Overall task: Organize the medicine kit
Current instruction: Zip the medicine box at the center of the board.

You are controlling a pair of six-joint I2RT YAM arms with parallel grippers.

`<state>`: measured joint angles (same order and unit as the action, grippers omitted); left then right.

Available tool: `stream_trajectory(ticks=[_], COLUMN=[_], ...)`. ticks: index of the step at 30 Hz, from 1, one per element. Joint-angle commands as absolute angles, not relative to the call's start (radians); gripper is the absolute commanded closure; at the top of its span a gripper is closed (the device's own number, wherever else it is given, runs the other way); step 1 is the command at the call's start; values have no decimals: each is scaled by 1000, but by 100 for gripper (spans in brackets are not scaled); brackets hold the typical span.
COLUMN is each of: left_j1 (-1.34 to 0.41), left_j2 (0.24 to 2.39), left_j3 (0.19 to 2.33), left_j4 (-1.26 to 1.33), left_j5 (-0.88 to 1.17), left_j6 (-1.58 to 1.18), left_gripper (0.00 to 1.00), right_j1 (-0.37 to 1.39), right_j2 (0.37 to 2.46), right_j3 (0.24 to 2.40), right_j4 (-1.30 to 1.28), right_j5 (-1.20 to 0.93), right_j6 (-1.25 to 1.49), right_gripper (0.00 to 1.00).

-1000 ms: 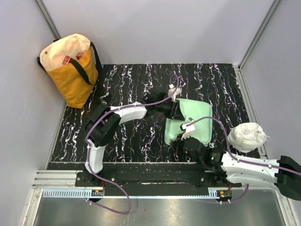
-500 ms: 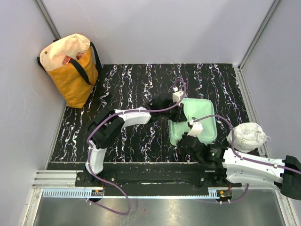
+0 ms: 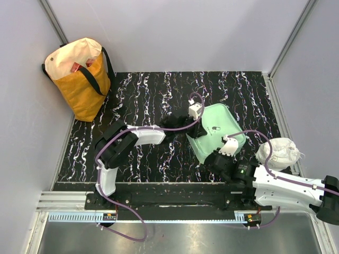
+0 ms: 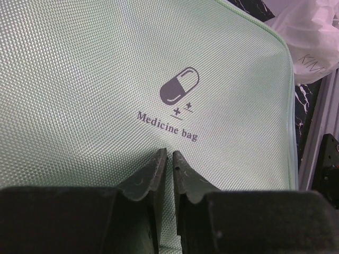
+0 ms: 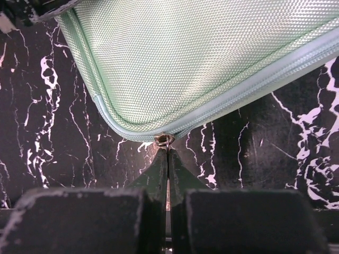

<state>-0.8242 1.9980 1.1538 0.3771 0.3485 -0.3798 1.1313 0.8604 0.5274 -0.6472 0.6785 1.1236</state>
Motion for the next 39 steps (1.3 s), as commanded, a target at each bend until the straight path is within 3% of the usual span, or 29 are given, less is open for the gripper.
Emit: stream_trajectory(ticks=[1,3,8,16,22,30,34,37,39], left_j1=[-733,-732,-749,-752,-776,-816,-830,-831,-831], left_j2=[2119,2096,2028,1895,1850,1867,1864,1861,1862], left_j3=[942,908,826,574,525,522,515,509,511], left_j4=[-178,-167,-150,57,84,84,87,91,91], left_j5=[146,150,169,141,103,74,66,64,69], left_j6=[-245,-226,-271,-486,-525,-548,-557,-560,-560], left_gripper=[84,84,86,87,89,90,91,91,91], right_j1=[1124,1123,1120,988,833,741,637,589,557], right_j2=[830,799,736,796,865,827,822,900,951], right_j3=[556,505,460,456,446,419,345,396,381], right_j4=[-650,-409,-194,-245,-195,-11,243,244,351], right_j5=[789,682,536,529,479,617,429,284,56], right_j6=[992,724,485,594,534,390,249,187,85], right_gripper=[100,100,100,100,100,100,100,100,100])
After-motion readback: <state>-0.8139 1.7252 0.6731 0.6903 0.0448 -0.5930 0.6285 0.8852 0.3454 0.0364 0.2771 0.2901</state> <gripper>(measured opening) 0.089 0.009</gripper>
